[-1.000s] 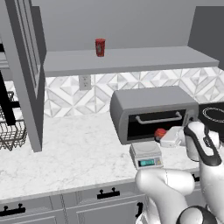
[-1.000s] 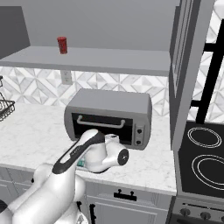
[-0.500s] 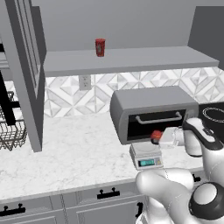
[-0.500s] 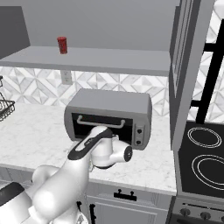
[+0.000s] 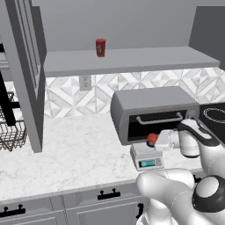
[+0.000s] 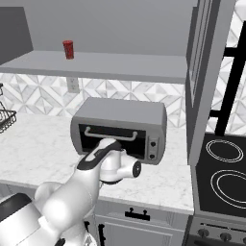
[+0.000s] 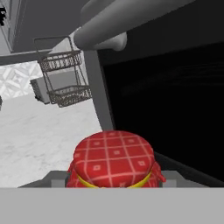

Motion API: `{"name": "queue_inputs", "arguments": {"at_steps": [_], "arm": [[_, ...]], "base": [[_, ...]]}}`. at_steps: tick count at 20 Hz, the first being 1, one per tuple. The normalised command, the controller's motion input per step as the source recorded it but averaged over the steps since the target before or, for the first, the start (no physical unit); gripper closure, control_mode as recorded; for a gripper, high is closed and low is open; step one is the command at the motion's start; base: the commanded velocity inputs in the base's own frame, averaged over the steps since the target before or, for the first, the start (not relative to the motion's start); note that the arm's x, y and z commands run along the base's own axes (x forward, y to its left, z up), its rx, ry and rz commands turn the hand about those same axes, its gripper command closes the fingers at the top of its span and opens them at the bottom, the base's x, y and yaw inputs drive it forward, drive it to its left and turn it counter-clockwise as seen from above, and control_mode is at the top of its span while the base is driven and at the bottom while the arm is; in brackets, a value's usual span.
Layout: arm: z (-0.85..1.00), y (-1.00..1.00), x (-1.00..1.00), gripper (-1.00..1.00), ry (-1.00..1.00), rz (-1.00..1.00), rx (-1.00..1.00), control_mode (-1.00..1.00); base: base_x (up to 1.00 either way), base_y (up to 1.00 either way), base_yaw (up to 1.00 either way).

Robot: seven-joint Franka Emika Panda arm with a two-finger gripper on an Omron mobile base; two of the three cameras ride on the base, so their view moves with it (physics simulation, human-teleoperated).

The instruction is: Pick the jam and place it on the digital scale for weighing, and close the cabinet.

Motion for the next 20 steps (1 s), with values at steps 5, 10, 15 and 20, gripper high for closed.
{"name": "queue_inputs", "arguments": {"at_steps": [5,10,15,20], "arm": [[-0.28,0.12,0.06,1.00,0.00,0.00,0.00,-1.00],[-0.18,0.03,0.00,1.00,0.00,0.00,0.00,-1.00],[0.00,0.00,-0.25,1.00,-0.01,0.00,0.00,-1.00],[0.00,0.08,-0.03,1.00,0.00,0.00,0.00,-1.00]], "base": [[0.00,0.00,0.00],[0.00,0.00,0.00],[0.00,0.00,0.00],[0.00,0.00,0.00]]}}
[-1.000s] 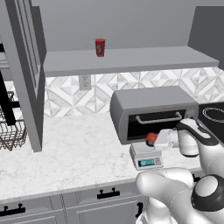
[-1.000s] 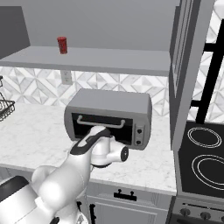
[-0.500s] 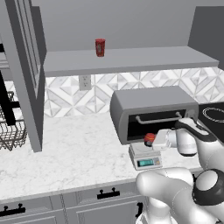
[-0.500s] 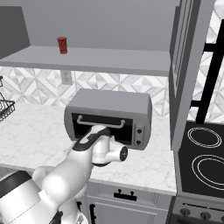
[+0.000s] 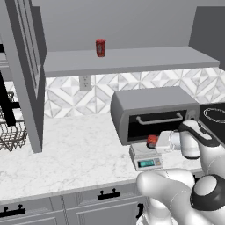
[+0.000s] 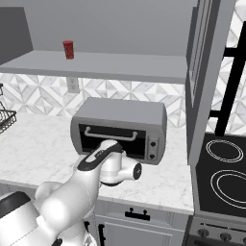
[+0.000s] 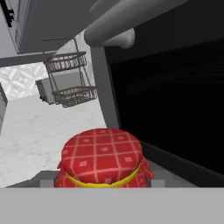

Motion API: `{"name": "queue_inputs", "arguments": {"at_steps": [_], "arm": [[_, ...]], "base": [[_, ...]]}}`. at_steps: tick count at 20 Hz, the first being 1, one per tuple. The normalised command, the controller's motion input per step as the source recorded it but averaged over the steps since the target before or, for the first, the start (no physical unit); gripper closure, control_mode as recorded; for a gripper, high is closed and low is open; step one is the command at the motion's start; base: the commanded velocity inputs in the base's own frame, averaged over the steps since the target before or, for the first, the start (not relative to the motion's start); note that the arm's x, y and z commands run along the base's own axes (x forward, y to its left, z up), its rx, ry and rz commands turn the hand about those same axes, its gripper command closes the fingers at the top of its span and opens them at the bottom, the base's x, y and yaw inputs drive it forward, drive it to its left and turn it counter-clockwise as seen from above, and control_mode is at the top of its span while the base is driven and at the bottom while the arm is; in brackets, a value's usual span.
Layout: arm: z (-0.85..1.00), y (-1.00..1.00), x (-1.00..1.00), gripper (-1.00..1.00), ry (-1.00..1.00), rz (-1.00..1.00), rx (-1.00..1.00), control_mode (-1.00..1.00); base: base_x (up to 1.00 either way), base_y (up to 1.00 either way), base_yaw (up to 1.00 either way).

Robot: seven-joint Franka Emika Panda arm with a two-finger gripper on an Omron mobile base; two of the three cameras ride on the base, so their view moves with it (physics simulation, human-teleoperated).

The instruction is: Pick the jam and place it on the digital scale for weighing, and close the cabinet.

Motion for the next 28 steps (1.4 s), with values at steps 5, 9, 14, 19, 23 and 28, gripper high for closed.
{"name": "queue_inputs", "arguments": {"at_steps": [5,9,14,19,23,28], "arm": [[0.00,0.12,-0.01,1.00,0.00,0.00,0.00,-1.00],[-0.02,0.21,0.00,-1.00,0.00,0.00,-0.01,-1.00],[0.00,0.01,0.00,-1.00,0.00,0.00,0.00,-1.00],[0.00,0.00,-0.09,-1.00,-0.01,0.00,0.00,-1.00],[0.00,-0.05,-0.02,-1.00,-0.05,0.00,0.00,-1.00],[0.00,-0.43,-0.07,-1.00,-0.14,0.00,0.07,-1.00]], "base": [[0.00,0.00,0.00],[0.00,0.00,0.00],[0.00,0.00,0.00],[0.00,0.00,0.00],[0.00,0.00,0.00],[0.00,0.00,0.00]]}}
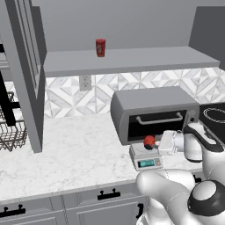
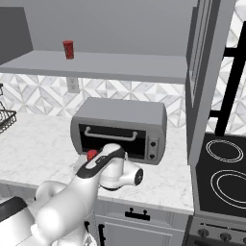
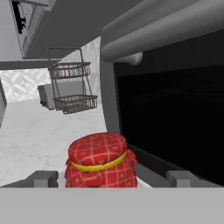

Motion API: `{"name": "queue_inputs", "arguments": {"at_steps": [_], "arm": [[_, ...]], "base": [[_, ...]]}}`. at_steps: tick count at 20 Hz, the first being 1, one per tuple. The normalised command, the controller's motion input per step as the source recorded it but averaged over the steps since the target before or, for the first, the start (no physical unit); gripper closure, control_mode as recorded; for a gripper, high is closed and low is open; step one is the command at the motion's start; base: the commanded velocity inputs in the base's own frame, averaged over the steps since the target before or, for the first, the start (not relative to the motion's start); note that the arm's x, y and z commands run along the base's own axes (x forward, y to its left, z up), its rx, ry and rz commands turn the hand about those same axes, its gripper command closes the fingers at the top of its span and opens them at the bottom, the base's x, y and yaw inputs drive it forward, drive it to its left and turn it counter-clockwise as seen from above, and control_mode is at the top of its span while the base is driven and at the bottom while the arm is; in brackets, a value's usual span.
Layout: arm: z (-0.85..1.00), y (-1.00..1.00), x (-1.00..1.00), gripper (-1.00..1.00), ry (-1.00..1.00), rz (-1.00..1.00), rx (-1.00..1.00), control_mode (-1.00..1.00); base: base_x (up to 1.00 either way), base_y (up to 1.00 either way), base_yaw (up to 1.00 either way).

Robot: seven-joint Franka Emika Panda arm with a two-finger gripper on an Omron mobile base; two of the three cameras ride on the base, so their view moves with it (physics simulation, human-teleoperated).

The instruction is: Pick the jam and place it on the digital scale for weighing, and close the cabinet.

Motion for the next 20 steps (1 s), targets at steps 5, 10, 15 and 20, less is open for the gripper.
{"name": "queue_inputs", "arguments": {"at_steps": [5,10,15,20], "arm": [[0.29,-0.68,-0.41,-1.00,-0.26,-0.02,0.15,-1.00],[0.57,-0.64,-0.27,-1.00,-0.30,-0.03,0.16,-1.00],[0.71,-0.62,-0.16,-1.00,-0.30,-0.02,0.15,-1.00],[0.57,-0.73,-0.12,-1.00,-0.28,-0.06,0.19,-1.00]], "base": [[0.00,0.00,0.00],[0.00,0.00,0.00],[0.00,0.00,0.00],[0.00,0.00,0.00]]}}
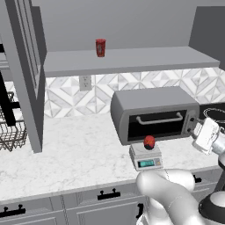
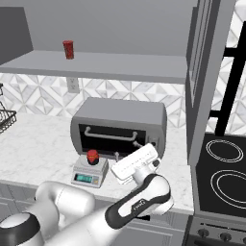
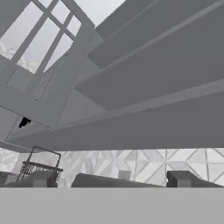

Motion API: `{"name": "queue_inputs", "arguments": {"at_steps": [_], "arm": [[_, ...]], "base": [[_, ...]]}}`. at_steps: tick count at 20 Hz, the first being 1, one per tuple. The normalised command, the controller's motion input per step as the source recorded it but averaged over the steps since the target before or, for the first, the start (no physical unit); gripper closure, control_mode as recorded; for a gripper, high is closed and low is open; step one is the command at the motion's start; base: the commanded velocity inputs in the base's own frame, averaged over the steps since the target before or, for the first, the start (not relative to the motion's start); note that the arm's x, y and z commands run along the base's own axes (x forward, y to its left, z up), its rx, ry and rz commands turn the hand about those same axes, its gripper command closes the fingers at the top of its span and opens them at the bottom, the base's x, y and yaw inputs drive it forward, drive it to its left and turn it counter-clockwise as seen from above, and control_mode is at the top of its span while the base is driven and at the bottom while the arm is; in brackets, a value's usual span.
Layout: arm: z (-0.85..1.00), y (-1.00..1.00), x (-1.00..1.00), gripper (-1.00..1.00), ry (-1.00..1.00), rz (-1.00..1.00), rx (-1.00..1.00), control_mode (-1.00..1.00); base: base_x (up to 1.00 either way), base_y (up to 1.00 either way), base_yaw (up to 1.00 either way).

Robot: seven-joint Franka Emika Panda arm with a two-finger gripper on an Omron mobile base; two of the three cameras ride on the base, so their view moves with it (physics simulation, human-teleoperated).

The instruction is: Pick the jam and place it on the digital scale for weighing, and close the cabinet.

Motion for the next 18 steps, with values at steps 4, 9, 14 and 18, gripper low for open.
{"name": "queue_inputs", "arguments": {"at_steps": [4,9,14,18], "arm": [[0.56,-0.77,-0.18,-1.00,-0.25,-0.06,0.21,-1.00],[0.41,-0.68,-0.15,-1.00,-0.17,-0.07,0.19,-1.00],[0.55,-0.62,-0.08,-1.00,-0.13,-0.11,0.16,-1.00],[0.40,-0.59,0.00,-1.00,-0.03,-0.12,0.14,-1.00]], "base": [[0.00,0.00,0.00],[0.00,0.00,0.00],[0.00,0.00,0.00],[0.00,0.00,0.00]]}}
